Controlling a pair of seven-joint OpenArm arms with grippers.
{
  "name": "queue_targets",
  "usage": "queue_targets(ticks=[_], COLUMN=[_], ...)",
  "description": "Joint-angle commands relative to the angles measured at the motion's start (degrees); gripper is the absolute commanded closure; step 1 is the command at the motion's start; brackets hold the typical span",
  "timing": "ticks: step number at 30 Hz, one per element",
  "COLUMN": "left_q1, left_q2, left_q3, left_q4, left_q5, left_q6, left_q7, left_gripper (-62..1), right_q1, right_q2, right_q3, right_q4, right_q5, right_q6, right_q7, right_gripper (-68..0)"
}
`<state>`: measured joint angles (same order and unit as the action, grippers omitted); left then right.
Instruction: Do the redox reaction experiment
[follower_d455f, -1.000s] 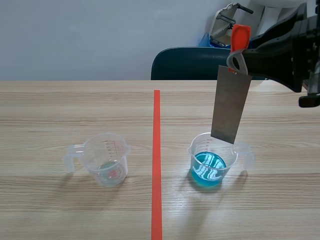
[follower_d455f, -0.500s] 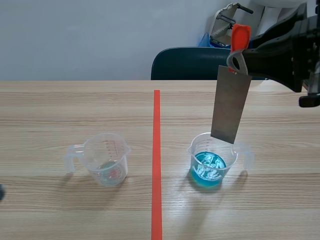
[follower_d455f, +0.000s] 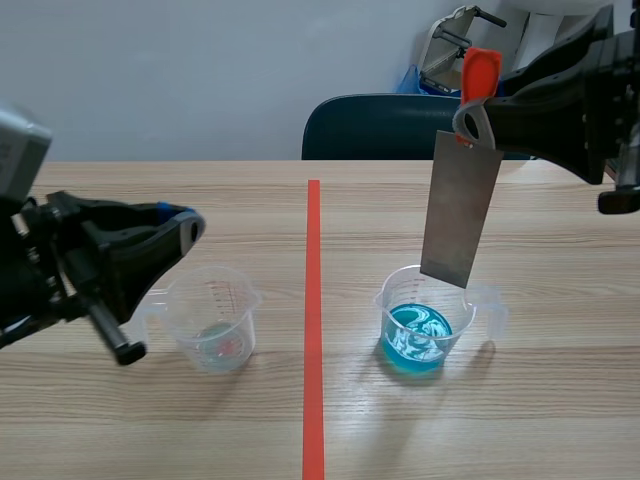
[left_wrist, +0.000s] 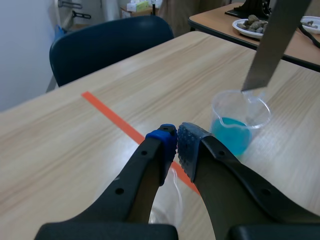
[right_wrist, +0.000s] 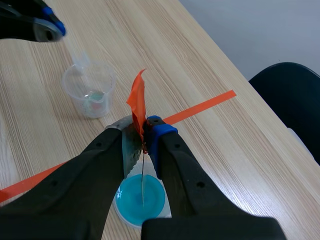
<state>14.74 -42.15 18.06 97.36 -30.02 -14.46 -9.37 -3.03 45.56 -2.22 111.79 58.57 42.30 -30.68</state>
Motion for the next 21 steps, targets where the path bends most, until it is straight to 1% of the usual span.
queue_targets(ticks=[1, 3, 7, 9, 14, 18, 21], left_q1=[-2.51, -8.0, -17.97, -21.81, -28.3, -31.45, -33.2], left_q2=[0.61, 1.9, 6.67, 9.31, 15.54, 18.82, 20.96], left_q3=[3.98, 9.88, 20.33, 24.04, 28.13, 30.25, 32.7], left_q4=[0.04, -1.88, -8.9, -12.79, -20.17, -24.02, -27.12], left_q5=[-0.24, -0.2, -0.24, -0.22, -0.22, -0.17, 0.76], left_q6=[1.73, 4.11, 7.65, 7.93, 7.91, 7.89, 7.87], left_q7=[-1.05, -0.44, 1.9, 1.9, 1.95, 1.64, 1.49], left_gripper=[-5.5, -5.5, -5.5, -5.5, -5.5, -5.5, -5.5], right_q1=[0.83, 0.85, 0.83, 0.83, 0.83, 0.83, 0.83], right_q2=[0.92, 0.92, 0.9, 0.9, 0.9, 0.9, 0.9], right_q3=[0.39, 0.39, 0.39, 0.39, 0.39, 0.39, 0.39], right_q4=[1.01, 1.01, 1.01, 1.01, 1.01, 1.01, 1.01], right_q5=[0.87, 1.31, 1.53, 1.53, 1.53, 1.55, 1.53], right_q6=[0.42, 0.42, 0.42, 0.42, 0.42, 0.42, 0.42], right_q7=[0.59, 0.61, 0.59, 0.59, 0.59, 0.59, 0.59], right_gripper=[-0.6, -0.6, -0.6, -0.6, -0.6, -0.6, -0.6])
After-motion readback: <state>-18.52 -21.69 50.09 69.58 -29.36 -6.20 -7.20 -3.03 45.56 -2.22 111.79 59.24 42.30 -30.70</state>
